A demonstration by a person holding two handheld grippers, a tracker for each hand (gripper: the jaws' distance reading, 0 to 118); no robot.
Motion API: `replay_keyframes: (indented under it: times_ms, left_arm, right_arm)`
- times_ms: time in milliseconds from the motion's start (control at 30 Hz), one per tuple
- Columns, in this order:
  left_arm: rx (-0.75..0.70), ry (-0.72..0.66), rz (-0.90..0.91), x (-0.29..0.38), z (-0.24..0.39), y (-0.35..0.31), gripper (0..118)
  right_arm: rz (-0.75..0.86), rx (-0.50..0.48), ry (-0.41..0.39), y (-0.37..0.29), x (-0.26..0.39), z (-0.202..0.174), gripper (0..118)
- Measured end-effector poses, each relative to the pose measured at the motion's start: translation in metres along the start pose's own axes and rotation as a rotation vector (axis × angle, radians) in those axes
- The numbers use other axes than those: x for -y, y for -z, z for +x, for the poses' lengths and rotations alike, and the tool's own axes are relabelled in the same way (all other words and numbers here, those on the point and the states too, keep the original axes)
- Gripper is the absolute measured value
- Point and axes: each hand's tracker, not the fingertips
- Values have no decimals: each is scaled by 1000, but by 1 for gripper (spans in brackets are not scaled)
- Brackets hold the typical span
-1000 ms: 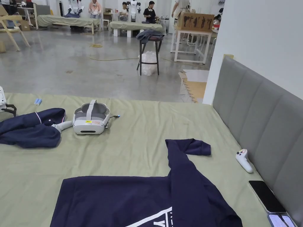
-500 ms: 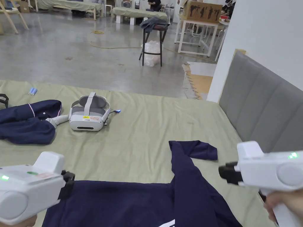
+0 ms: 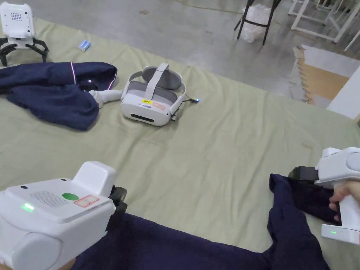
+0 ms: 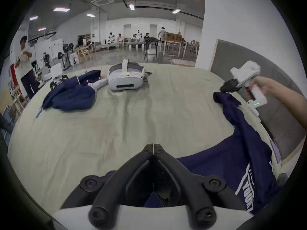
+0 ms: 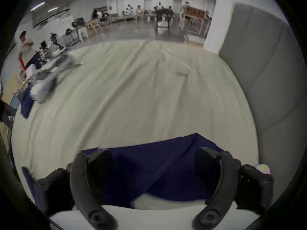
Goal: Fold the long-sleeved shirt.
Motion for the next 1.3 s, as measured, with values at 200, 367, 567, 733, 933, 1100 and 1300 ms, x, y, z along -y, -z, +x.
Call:
replay_keyframes:
  times_ms: [200, 367, 567, 733, 933, 1100, 1300]
  left_arm:
    - [-17, 30, -17, 7, 4, -1, 3]
    - [-7, 40, -11, 4, 14, -20, 3]
    - [34, 47, 50, 10, 27, -80, 3]
    - [58, 43, 66, 29, 37, -125, 3]
    - [65, 47, 32, 54, 46, -155, 3]
    - [70, 57, 22, 61, 51, -169, 3]
    - [95, 39, 21, 65, 50, -181, 3]
  right_arm:
    - [17, -56, 66, -11, 11, -3, 3]
    - [183, -13, -68, -120, 28, -3, 5]
    - [378, -57, -113, -291, 123, -1, 5]
    - [394, -111, -79, -334, 244, -5, 5]
    - [116, -157, 1, -246, 358, -29, 6]
    - [165, -168, 75, -196, 381, -33, 26]
    - [366, -79, 111, -299, 383, -21, 118]
